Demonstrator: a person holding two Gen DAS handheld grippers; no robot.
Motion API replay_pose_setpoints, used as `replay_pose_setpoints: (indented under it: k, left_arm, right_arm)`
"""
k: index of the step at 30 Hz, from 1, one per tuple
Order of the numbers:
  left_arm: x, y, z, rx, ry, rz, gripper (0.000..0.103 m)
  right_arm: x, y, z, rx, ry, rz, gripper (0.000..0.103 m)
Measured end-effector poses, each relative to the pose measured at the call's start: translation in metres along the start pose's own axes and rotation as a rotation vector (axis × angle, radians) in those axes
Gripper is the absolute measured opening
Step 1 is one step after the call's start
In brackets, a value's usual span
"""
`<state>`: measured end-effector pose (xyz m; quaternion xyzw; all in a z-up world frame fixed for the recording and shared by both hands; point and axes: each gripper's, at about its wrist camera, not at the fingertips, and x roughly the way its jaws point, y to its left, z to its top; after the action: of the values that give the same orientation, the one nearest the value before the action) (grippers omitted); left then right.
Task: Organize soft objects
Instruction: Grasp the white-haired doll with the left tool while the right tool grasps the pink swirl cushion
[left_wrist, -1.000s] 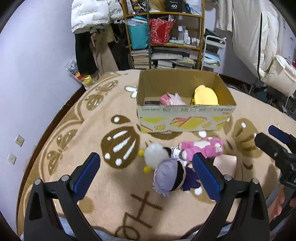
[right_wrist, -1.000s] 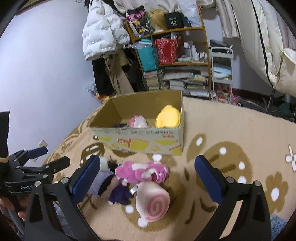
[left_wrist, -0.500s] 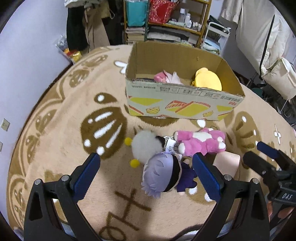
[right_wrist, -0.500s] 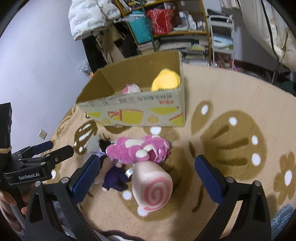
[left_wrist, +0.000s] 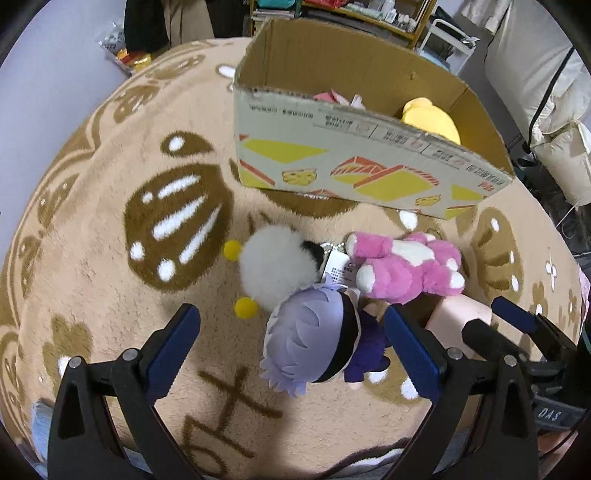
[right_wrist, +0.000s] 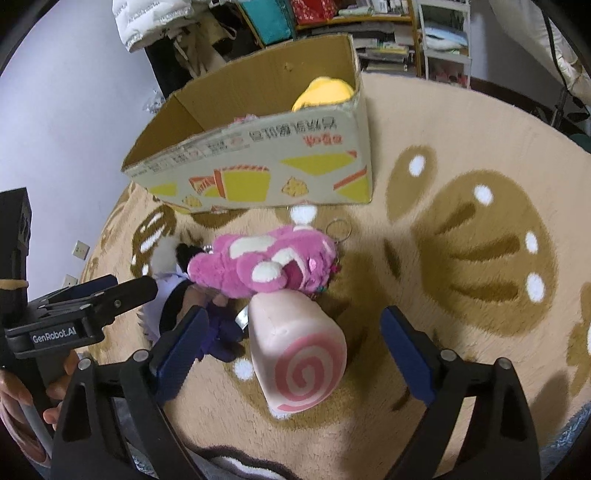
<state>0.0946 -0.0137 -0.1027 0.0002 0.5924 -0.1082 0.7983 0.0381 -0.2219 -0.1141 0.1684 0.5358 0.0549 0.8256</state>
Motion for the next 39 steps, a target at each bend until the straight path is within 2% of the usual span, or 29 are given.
replay_pose_setpoints:
  k: [5,13,26,36,37,39]
  left_arm:
    - [0.017,-0.001,0.0,-0.008,0.073,0.008,0.099]
    - [0.03,0.001,0.001,-0.03,0.124,0.011,0.099]
    - [0.042,-0.002,0.002,-0.012,0.142,0.041,0.098]
    - [0.048,-0.008,-0.006,-0.018,0.19,-0.036,0.072]
    - [0.049,-0.009,-0.007,-0.021,0.197,-0.056,0.065]
    - [0.05,-0.011,-0.01,-0.023,0.194,-0.062,0.063]
  right_arm:
    - [0.009,0.001,-0.002,-0.004,0.042,-0.006,0.098]
    - [0.026,0.004,-0.004,-0.006,0.107,-0.028,0.098]
    - [0.028,0.001,-0.003,-0.003,0.125,-0.045,0.098]
    - [0.036,0.002,-0.004,-0.01,0.162,-0.044,0.098]
    - [0.038,0.003,-0.004,-0.013,0.168,-0.047,0.098]
    - [0.038,0.005,-0.005,-0.017,0.168,-0.051,0.098]
